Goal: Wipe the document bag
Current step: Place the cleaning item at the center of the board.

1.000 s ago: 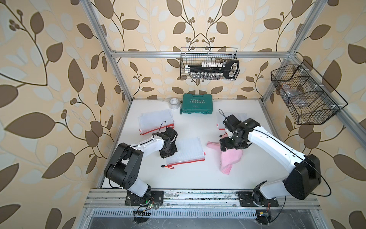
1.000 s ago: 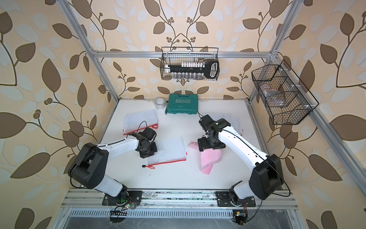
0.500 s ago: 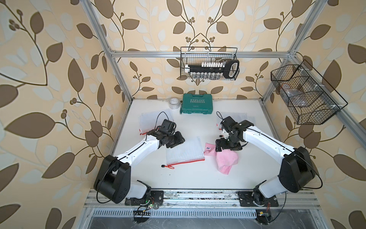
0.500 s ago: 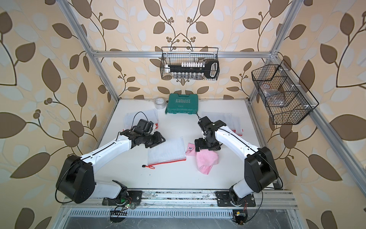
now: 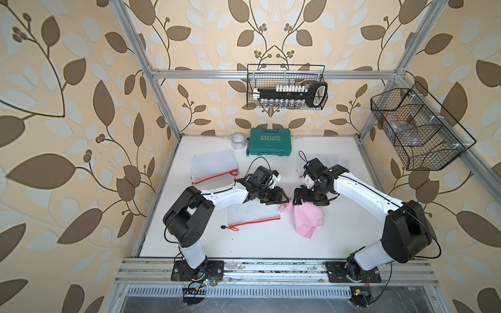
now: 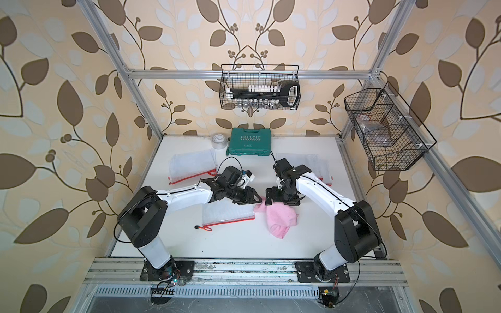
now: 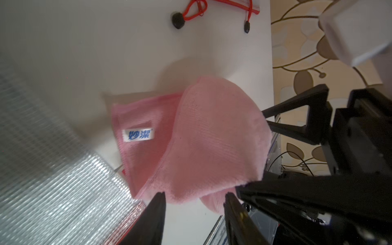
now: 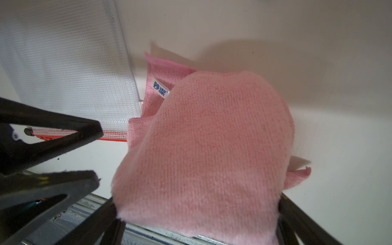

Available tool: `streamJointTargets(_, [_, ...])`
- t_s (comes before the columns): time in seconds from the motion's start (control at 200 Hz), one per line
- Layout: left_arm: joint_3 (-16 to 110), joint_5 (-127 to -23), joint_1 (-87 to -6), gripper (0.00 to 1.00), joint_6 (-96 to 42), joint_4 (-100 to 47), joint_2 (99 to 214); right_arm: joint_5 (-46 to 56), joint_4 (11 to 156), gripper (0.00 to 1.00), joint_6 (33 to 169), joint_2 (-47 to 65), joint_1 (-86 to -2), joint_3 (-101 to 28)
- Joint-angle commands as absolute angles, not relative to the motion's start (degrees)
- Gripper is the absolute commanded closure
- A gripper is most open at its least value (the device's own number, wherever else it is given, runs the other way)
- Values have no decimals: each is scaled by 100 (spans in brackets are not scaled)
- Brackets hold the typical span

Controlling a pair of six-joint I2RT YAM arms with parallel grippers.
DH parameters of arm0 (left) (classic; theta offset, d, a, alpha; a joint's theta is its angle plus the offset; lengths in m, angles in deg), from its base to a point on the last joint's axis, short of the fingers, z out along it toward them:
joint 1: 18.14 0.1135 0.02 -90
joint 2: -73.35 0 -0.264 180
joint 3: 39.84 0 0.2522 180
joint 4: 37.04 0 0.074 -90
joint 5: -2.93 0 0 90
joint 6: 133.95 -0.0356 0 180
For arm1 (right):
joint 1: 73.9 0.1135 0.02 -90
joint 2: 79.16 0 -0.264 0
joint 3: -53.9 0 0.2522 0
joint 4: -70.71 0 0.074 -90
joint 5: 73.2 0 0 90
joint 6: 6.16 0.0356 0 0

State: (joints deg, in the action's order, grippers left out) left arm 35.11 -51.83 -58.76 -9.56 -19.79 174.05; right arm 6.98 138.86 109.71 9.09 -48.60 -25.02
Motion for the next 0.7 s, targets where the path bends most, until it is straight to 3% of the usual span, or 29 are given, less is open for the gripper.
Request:
streamJointTargets(0.0, [3887,-4744,-6069,53,-1108,-2346,17857,561,13815,2,11069,867,-4942,-2361])
streamJointTargets(0.245, [4368,-5137,-6254,57,-1438,-1635,18755,555,13928,2,11070,697,-5045,-2403])
streamJointTargets(0.455, [4880,-5996,-6453,74,-1636,-481,19340,812,14450,2,11027,355,-5130,-2820])
streamJointTargets(0.695, [5216,-6478,-6564,74,-1661,262,19720,1947,15372,2,10994,-197,-5284,-3756])
